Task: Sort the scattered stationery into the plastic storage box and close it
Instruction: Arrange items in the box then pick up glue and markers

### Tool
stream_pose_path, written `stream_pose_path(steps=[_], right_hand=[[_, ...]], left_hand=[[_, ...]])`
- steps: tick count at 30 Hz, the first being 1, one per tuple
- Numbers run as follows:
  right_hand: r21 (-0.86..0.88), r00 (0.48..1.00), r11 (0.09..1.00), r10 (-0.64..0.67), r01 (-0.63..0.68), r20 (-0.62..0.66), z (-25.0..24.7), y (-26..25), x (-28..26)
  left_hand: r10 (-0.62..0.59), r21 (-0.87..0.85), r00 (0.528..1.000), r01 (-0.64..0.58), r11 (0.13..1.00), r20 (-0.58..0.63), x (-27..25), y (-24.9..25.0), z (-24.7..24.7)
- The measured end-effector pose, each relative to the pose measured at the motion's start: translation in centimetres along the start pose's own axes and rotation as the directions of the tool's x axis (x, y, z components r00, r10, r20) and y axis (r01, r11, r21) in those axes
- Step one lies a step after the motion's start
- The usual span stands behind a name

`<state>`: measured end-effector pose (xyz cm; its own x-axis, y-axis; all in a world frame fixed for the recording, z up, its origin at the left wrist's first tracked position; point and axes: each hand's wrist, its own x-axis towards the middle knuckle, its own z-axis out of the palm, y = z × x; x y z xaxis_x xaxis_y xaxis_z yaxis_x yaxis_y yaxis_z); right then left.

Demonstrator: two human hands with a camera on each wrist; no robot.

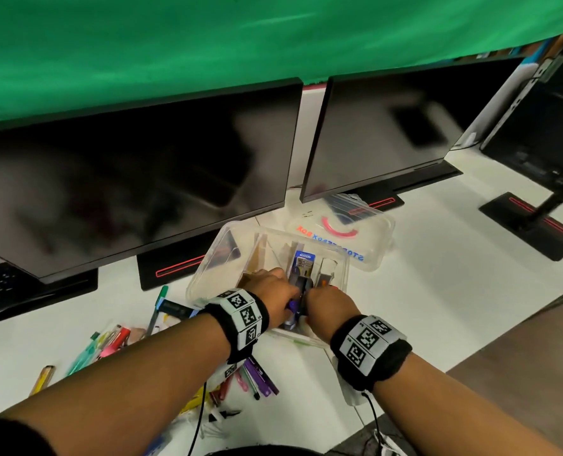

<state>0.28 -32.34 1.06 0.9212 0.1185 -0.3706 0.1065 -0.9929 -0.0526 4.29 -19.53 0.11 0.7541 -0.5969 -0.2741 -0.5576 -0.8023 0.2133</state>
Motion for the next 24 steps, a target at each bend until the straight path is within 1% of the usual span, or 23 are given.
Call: stream_pose_path(steps=[4,7,10,14,16,18,20,22,24], right_hand=[[0.005,1.000,1.000,0.001,-0.001,0.000,0.2,0.1,0.1],[0.017,1.000,1.000,0.005,-0.005,-0.006,0.4,0.2,0.2],[0.021,1.000,1.000,0.013,-0.013,-0.007,0.4,0.4,0.2],[0.033,1.000,0.999,0.009,-0.009,-0.011,0.5,0.5,0.4],[0.043,1.000,0.999,0.012,-0.011,-0.014,0.7,0.4,0.5],[0.050,1.000,0.999,0.016,-0.015,-0.011,0.8,0.4,0.6],[0.056,1.000,0.998,0.016,-0.015,-0.016,0.8,0.3,0.6],[0.059,0.999,0.998,0.018,-0.016,-0.028,1.0,0.2,0.7],[0.051,0.999,0.998,0.023,-0.021,-0.030,1.2,0.4,0.8]], left_hand=[[0.060,0.145,0.996,-0.069,0.987,0.065,1.2,0.3,0.1],[0.078,0.181,0.991,-0.097,0.979,0.111,1.9,0.6,-0.6],[0.062,0.218,0.984,-0.098,0.971,0.168,2.3,0.6,-1.0],[0.043,0.245,0.970,-0.102,0.964,0.239,2.3,0.4,-0.4],[0.058,0.253,0.967,-0.122,0.960,0.246,2.0,1.0,-0.5],[0.068,0.220,0.966,-0.124,0.968,0.248,1.8,1.7,-0.9],[0.057,0.224,0.957,-0.125,0.967,0.285,1.7,2.2,-1.4],[0.072,0.255,0.946,-0.158,0.954,0.317,1.6,2.4,-1.8],[0.055,0.247,0.945,-0.140,0.959,0.323,1.3,2.2,-1.8]])
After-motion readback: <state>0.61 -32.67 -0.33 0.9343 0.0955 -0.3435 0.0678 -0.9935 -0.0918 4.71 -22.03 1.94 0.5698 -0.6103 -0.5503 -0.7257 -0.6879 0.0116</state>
